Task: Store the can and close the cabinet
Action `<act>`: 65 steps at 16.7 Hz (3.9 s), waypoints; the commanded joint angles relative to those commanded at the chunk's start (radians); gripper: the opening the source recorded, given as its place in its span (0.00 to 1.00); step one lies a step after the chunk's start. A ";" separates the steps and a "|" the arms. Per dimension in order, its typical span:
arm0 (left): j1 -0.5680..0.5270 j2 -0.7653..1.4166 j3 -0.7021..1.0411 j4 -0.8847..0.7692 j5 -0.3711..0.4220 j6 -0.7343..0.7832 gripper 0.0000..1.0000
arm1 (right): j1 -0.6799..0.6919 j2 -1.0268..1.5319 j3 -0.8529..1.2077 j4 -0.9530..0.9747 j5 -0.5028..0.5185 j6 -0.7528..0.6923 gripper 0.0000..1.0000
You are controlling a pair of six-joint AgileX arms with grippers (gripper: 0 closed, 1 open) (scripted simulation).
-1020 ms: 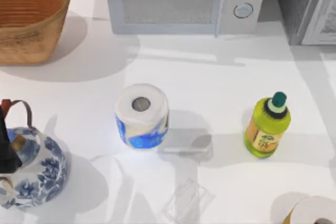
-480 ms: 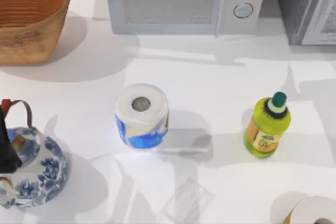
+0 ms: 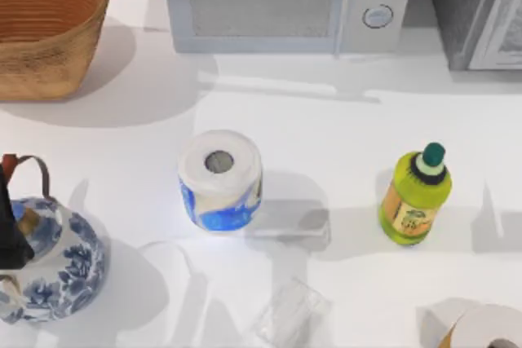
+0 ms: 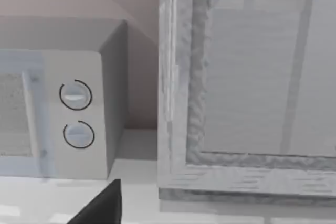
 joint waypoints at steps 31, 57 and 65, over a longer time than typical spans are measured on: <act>0.000 0.000 0.000 0.000 0.000 0.000 1.00 | -0.952 1.296 0.197 1.136 -0.908 0.033 1.00; 0.000 0.000 0.000 0.000 0.000 0.000 1.00 | -1.054 1.314 1.219 0.035 -1.054 0.040 1.00; 0.000 0.000 0.000 0.000 0.000 0.000 1.00 | -1.054 1.217 1.577 -0.361 -1.017 0.037 1.00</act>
